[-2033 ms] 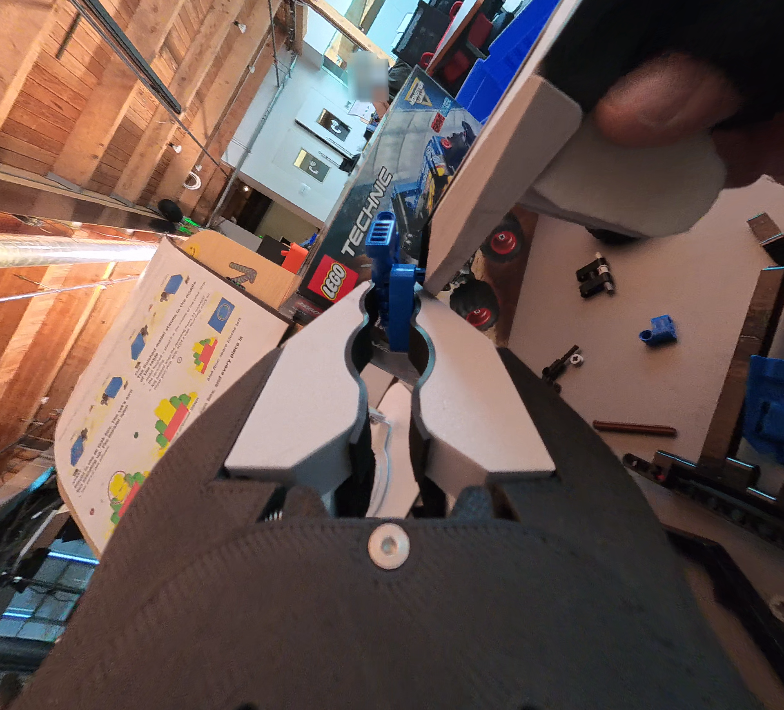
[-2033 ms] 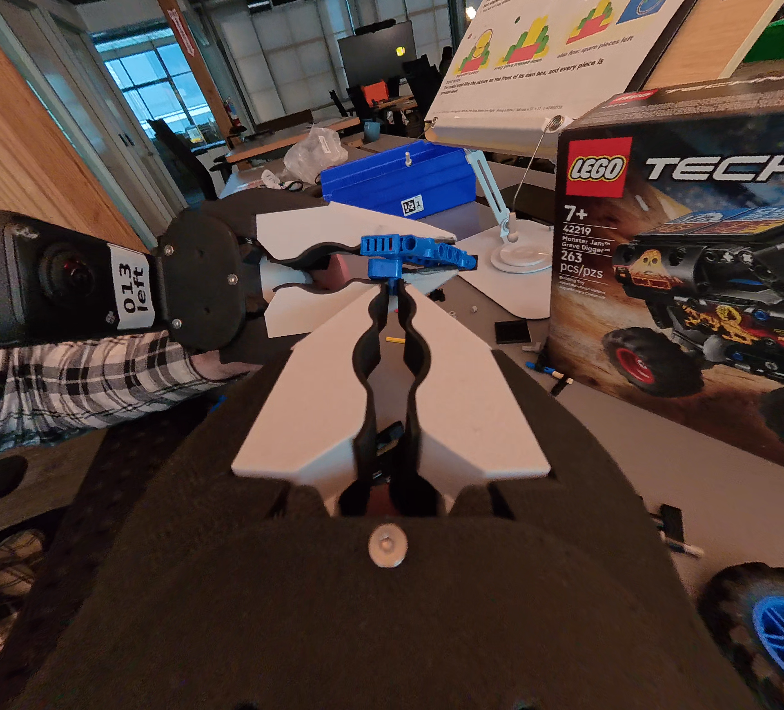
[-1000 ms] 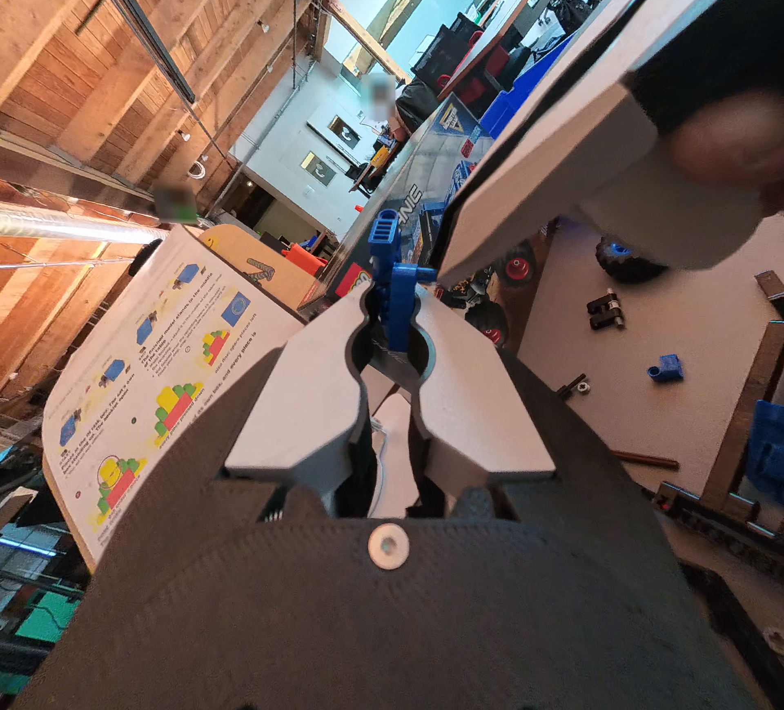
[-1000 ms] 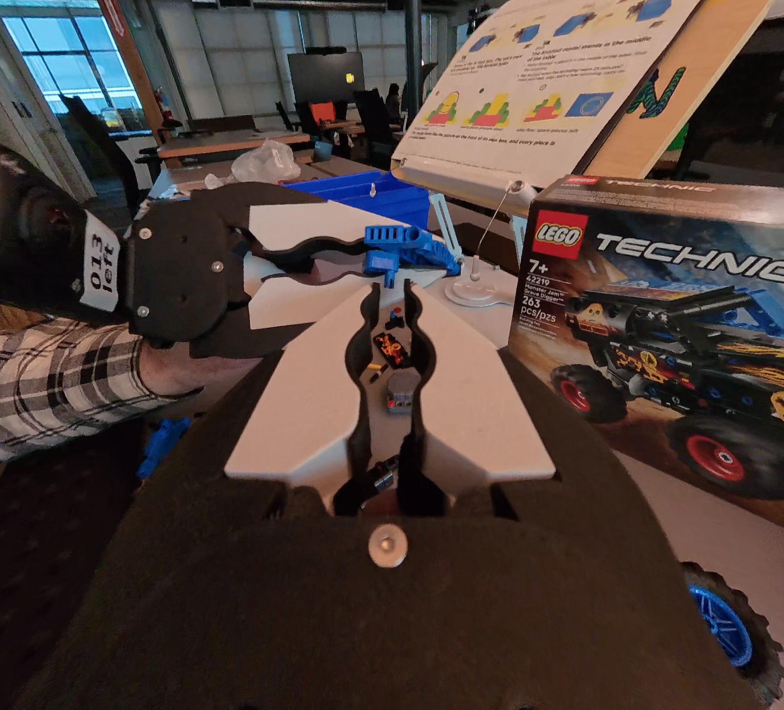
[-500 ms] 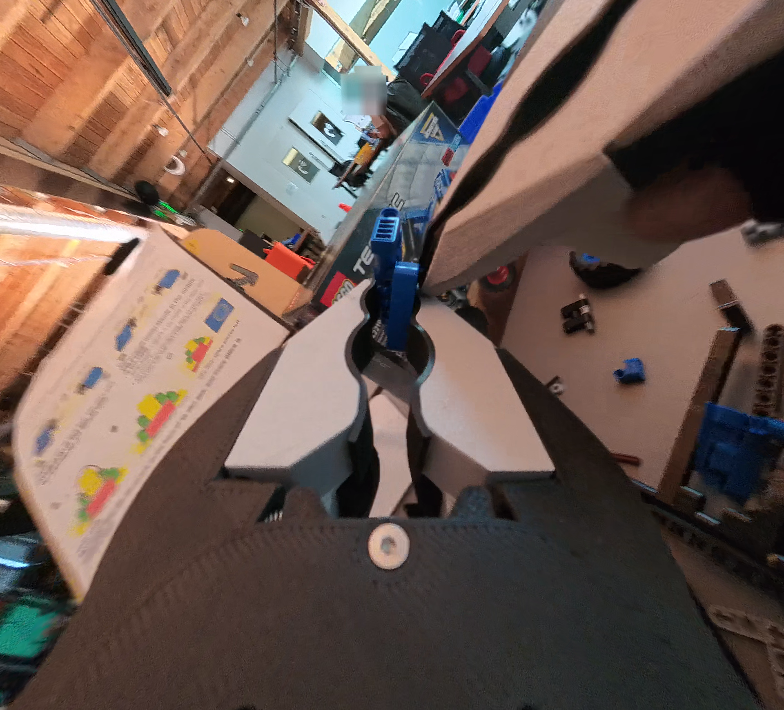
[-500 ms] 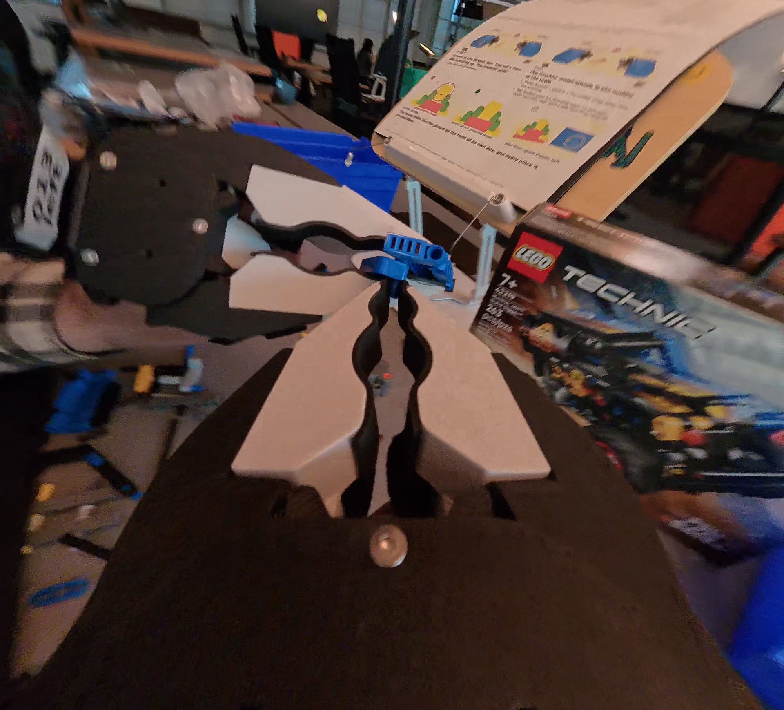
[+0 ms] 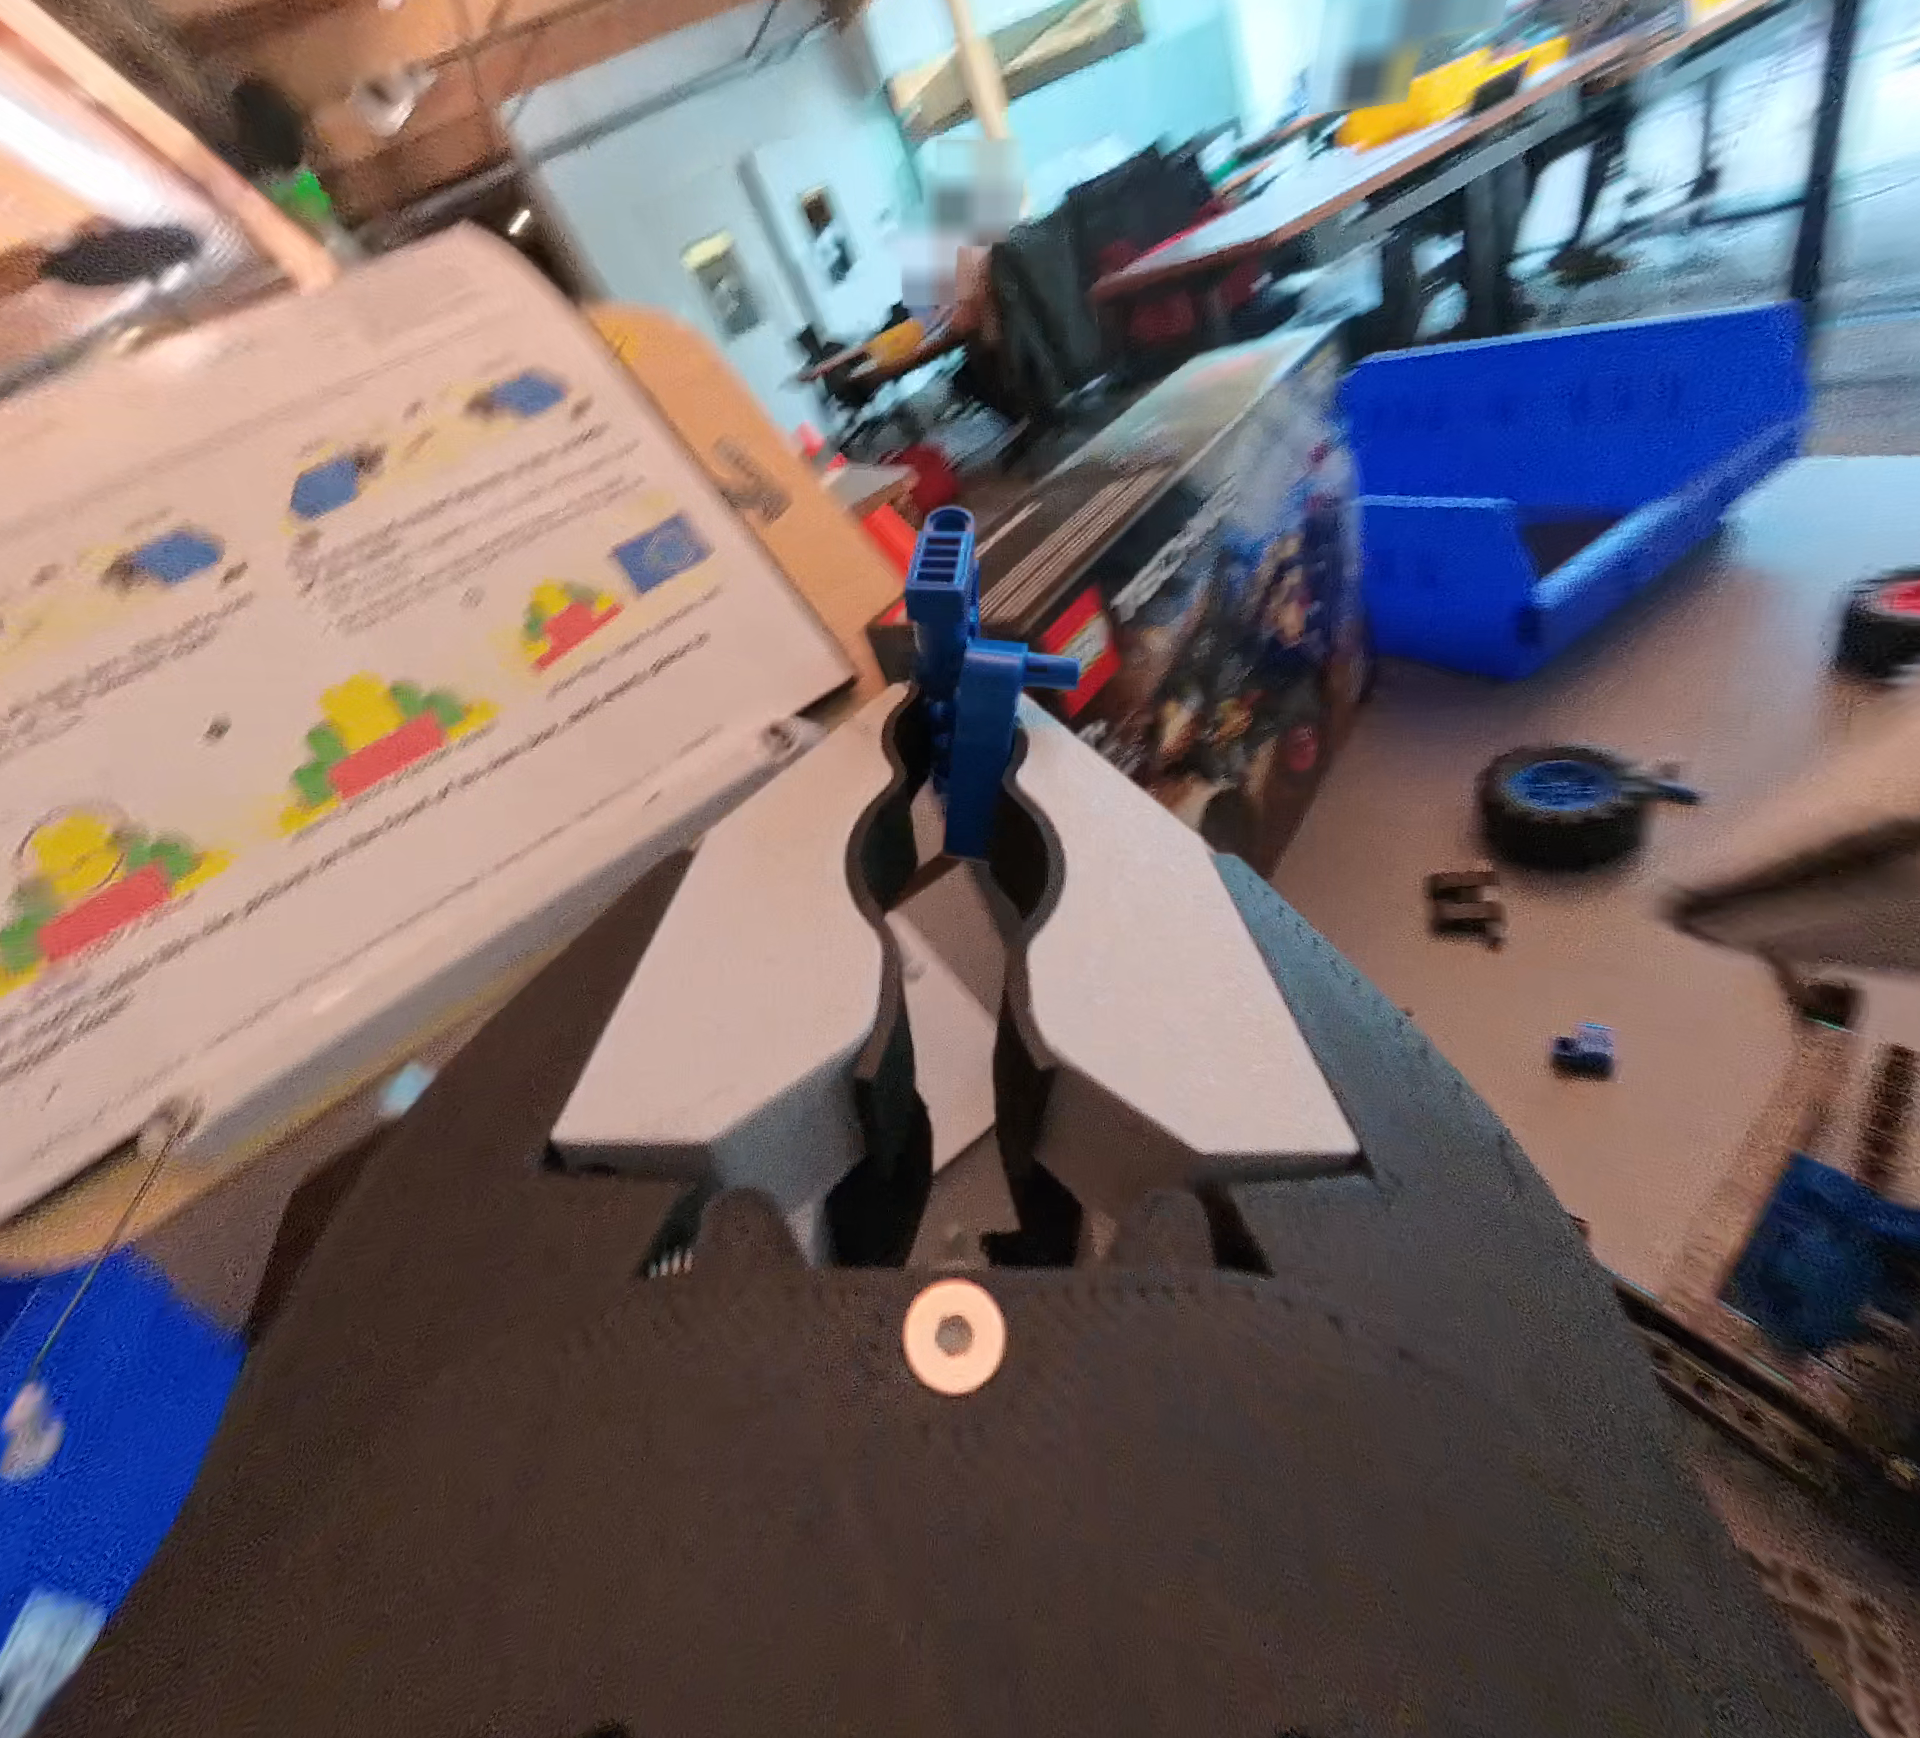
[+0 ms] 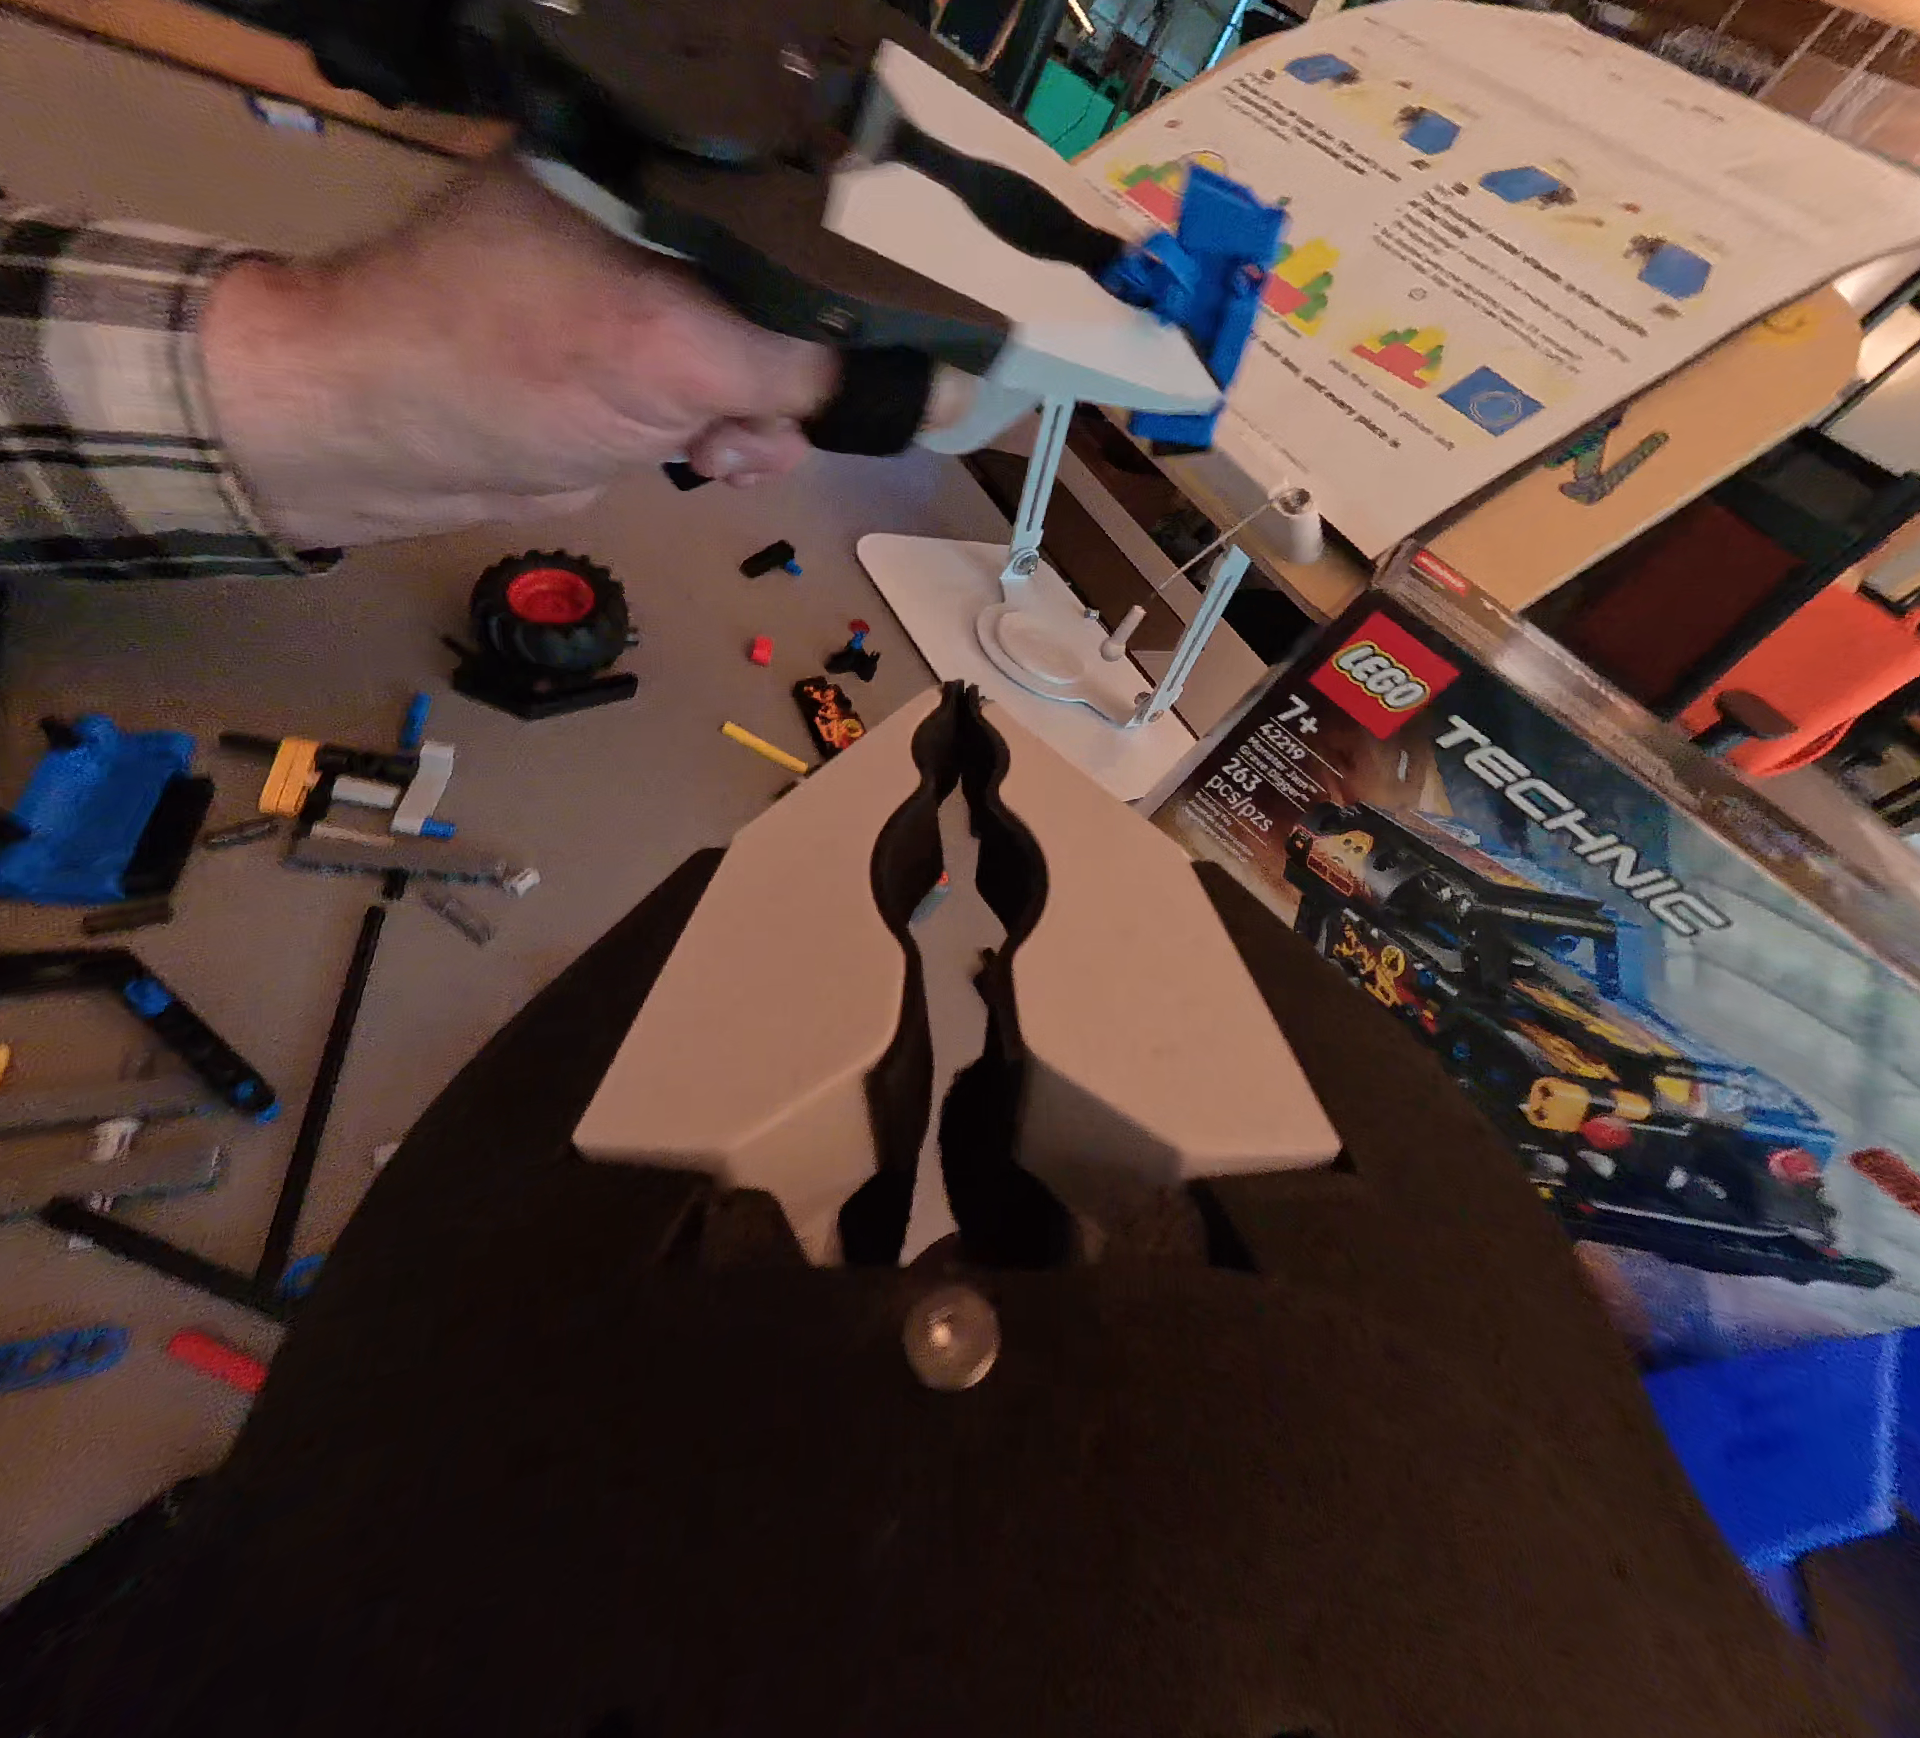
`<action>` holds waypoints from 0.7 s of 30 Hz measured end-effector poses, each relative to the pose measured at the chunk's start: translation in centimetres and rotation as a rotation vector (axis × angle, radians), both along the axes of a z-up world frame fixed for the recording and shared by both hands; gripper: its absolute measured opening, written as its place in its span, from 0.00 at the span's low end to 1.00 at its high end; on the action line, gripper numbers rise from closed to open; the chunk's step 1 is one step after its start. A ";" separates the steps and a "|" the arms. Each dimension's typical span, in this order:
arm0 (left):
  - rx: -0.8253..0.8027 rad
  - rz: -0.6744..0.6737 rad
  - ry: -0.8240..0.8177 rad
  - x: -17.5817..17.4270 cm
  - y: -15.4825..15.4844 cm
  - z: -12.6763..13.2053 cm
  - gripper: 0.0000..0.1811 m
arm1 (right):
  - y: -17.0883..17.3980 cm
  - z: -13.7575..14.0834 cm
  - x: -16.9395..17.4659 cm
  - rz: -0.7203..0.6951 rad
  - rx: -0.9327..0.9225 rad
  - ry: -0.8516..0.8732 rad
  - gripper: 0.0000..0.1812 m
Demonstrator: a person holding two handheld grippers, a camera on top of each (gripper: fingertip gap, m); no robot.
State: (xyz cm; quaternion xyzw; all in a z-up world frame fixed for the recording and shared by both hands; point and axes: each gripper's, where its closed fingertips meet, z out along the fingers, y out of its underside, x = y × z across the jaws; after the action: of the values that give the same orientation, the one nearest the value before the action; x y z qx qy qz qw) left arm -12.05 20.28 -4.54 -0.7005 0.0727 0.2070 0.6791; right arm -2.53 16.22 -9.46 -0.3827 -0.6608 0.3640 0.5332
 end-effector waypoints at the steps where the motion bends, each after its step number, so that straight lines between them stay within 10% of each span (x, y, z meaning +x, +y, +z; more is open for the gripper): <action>1: 0.018 -0.050 0.015 1.2 -0.1 0.1 0.03 | 0.5 0.2 -0.3 0.009 -0.043 0.004 0.01; 10: -0.145 -0.546 -0.051 10.2 0.5 -3.4 0.04 | 3.2 2.8 0.8 0.069 -0.201 0.145 0.19; 21: -0.223 -0.769 -0.098 13.9 -0.6 -4.8 0.14 | 2.3 2.9 2.8 0.282 -0.320 0.108 0.03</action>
State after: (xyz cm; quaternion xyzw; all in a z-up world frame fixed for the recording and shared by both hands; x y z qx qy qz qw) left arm 1.84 19.70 -9.38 -0.7007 0.3190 -0.1047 0.6295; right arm 0.23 18.52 -6.54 -0.3463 -0.6120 0.5552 0.4442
